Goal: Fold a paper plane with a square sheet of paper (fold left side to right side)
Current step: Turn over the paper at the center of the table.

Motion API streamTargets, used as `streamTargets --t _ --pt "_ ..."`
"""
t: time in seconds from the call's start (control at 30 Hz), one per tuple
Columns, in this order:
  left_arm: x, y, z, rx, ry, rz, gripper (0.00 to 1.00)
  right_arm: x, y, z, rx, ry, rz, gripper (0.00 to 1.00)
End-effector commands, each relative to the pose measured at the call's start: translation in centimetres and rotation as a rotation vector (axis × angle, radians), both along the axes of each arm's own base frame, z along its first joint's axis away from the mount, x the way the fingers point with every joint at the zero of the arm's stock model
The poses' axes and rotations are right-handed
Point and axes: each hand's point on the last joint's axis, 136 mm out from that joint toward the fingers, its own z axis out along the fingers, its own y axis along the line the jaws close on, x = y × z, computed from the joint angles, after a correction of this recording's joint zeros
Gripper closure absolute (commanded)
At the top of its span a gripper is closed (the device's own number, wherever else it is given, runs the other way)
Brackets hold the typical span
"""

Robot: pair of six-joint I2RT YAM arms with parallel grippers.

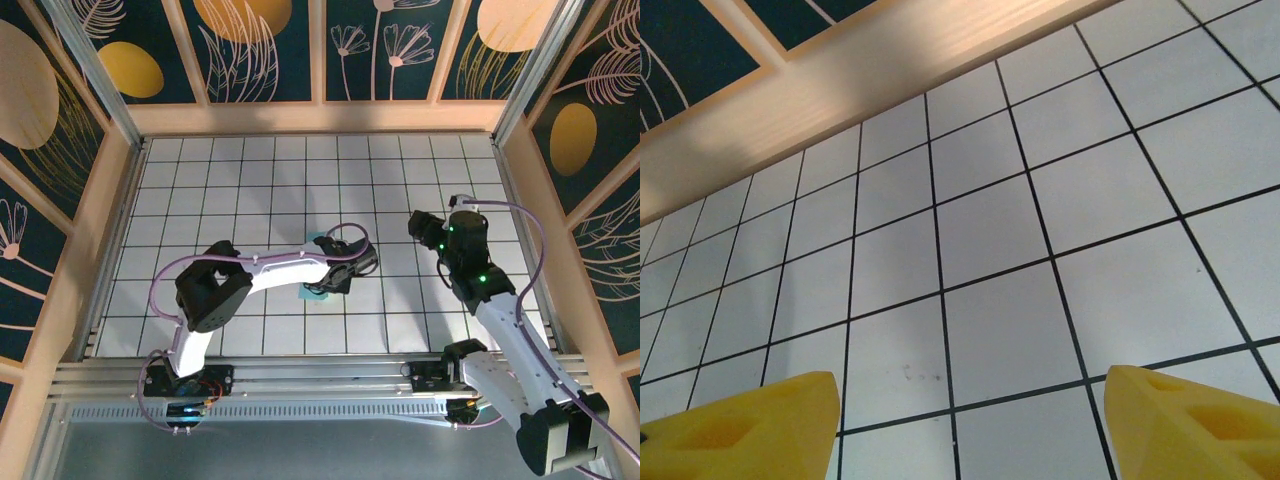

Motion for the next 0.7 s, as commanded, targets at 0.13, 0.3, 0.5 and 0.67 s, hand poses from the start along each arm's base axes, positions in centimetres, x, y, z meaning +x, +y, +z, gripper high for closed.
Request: streamTargets --t 0.13,0.3,0.5,0.67 --pt "0.8 -3.8 0.9 -0.148 0.032 -0.049 0.69 0.4 1.6 -2.2 0.065 0.086 0.106 0.28" --pt "2.2 -6.5 3.8 -0.403 0.043 -0.059 0.54 0.5 2.1 -3.8 0.124 0.167 0.155 0.28" --pt "4.7 -6.1 8.1 -0.657 -0.025 -0.062 0.48 0.2 3.7 -5.0 0.201 0.235 0.233 0.31" --pt "6.6 -2.9 11.9 -0.759 -0.143 -0.039 0.46 -0.2 6.7 -5.5 0.359 0.284 0.34 0.53"
